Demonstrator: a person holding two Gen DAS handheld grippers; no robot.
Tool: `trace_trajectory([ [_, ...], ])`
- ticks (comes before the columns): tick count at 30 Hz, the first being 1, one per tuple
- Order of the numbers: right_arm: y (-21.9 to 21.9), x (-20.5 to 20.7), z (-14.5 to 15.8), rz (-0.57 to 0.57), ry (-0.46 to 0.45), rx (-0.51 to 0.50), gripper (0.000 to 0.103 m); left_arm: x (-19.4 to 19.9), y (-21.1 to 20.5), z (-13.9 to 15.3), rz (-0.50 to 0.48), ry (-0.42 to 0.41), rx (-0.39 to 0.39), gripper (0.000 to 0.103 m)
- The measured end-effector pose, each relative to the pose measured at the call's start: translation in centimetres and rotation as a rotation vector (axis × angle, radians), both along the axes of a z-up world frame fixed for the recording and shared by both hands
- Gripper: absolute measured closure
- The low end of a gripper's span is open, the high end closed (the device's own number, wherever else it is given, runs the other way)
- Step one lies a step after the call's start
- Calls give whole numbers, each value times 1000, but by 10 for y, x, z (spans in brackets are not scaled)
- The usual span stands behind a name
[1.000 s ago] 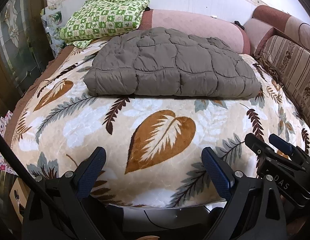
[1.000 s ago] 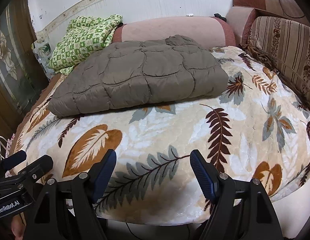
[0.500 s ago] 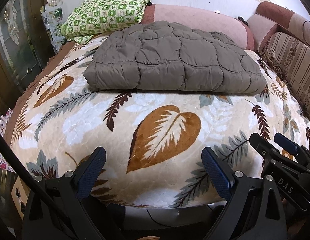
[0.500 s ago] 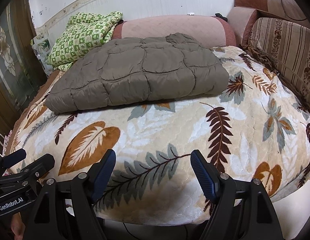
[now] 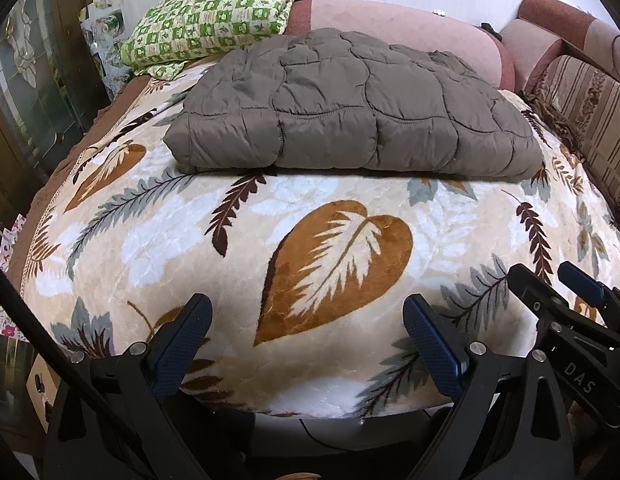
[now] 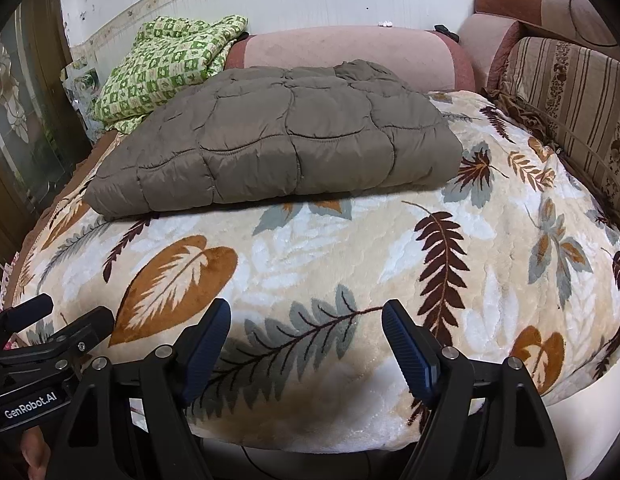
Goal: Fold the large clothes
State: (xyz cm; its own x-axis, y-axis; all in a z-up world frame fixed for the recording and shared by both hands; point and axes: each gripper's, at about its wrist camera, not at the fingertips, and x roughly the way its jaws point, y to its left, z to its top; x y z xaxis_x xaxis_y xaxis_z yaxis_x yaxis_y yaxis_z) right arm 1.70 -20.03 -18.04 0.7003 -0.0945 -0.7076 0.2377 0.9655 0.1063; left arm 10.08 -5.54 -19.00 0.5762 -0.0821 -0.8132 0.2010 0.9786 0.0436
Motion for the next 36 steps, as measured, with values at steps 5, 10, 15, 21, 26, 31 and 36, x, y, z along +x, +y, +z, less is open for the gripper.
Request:
trace_trajectory([
  [5, 2, 2, -1, -1, 4, -19, 21, 4, 0, -5, 4, 12, 7, 7],
  [10, 3, 3, -1, 0, 0, -43, 20, 6, -1, -9, 2, 23, 10, 7],
  [15, 3, 6, -5, 2, 8, -44, 20, 9, -2, -13, 1, 33, 12, 7],
  [21, 1, 9, -9, 1, 19, -39, 20, 13, -2, -17, 7, 46, 14, 7],
  [26, 1, 10, -11, 1, 21, -37, 20, 14, -3, -18, 5, 49, 16, 7],
  [31, 2, 9, -10, -3, 9, -68, 20, 14, -4, -19, 3, 48, 19, 7],
  [36, 5, 7, -7, -17, 2, -134, 20, 10, -6, -16, -2, 31, 19, 7],
])
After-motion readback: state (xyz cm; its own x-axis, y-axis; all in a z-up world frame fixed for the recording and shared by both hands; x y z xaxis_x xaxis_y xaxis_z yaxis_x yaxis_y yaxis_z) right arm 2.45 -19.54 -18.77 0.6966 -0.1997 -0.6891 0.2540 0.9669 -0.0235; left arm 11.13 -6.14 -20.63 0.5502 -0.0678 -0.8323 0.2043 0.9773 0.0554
